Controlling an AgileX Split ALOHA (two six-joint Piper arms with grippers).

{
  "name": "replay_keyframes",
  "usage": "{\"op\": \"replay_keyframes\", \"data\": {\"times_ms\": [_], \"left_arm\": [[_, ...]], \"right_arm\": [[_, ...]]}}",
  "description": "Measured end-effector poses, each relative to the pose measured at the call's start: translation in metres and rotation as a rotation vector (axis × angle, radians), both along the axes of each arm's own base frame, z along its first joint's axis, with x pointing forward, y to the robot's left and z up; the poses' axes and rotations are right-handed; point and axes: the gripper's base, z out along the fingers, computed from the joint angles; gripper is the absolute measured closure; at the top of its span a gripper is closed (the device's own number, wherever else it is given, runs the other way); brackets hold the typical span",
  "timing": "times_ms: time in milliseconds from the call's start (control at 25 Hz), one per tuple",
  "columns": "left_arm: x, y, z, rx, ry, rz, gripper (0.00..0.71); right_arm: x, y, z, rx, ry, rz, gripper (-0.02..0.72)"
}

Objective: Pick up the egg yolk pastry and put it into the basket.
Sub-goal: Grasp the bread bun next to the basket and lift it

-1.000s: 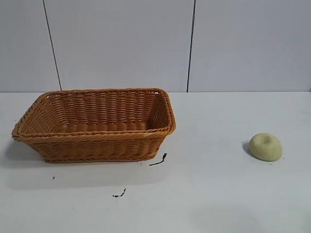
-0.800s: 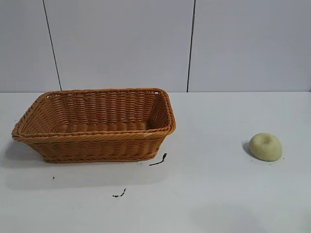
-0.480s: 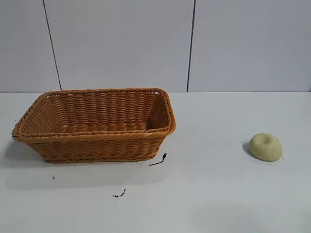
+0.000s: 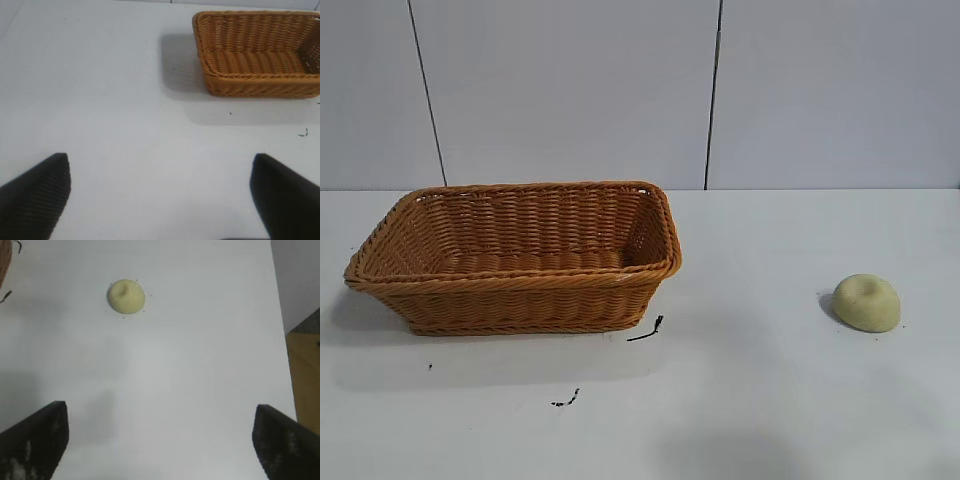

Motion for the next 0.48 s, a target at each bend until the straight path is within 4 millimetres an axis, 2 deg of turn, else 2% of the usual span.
{"op": "replay_keyframes", "data": {"times_ms": [160, 280, 480], "left_arm": [[0.000, 0.000, 0.000, 0.000, 0.000, 0.000, 0.014], [0.000, 0.000, 0.000, 0.000, 0.000, 0.000, 0.014], [0.000, 0.000, 0.000, 0.000, 0.000, 0.000, 0.014]], "right_arm": [[0.052, 0.001, -0.014, -0.003, 0.090, 0.003, 0.010], [0.090, 0.002, -0.032, -0.006, 0.159, 0.008, 0.010], [0.139, 0.003, -0.062, -0.011, 0.217, 0.023, 0.010]]}}
